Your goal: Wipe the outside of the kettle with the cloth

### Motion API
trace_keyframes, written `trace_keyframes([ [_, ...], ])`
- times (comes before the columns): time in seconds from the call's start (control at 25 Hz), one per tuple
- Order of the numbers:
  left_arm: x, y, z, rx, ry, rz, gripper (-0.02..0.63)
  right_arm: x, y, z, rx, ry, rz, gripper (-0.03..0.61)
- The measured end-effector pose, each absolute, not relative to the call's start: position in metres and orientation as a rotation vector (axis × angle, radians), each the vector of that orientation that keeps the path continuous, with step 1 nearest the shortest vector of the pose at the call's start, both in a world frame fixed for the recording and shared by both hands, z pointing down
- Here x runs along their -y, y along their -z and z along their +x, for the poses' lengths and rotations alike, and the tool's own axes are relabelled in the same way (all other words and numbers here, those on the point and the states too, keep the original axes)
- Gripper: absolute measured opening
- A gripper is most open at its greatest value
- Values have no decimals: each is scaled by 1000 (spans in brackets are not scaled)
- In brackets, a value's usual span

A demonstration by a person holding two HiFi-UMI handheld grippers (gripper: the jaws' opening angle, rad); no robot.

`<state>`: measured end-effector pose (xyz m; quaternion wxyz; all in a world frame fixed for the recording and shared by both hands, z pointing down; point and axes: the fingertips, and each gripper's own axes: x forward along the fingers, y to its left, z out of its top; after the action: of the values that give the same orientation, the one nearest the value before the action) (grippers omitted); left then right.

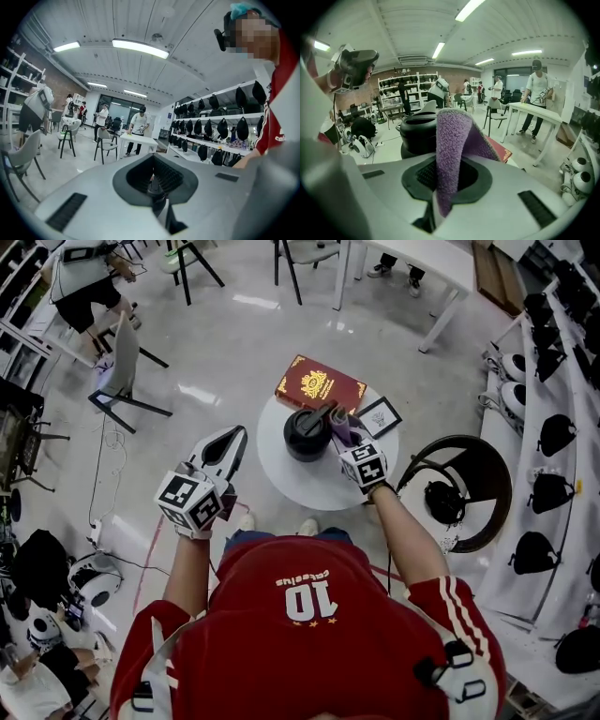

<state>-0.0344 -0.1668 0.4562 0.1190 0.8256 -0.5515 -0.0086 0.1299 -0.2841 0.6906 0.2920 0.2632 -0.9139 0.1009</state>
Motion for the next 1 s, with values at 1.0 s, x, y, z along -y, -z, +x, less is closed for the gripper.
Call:
trace_keyframes([
  [1.0, 169, -452, -13, 1519, 8, 2487, 6, 229, -709, 138, 2430, -382, 665, 44],
])
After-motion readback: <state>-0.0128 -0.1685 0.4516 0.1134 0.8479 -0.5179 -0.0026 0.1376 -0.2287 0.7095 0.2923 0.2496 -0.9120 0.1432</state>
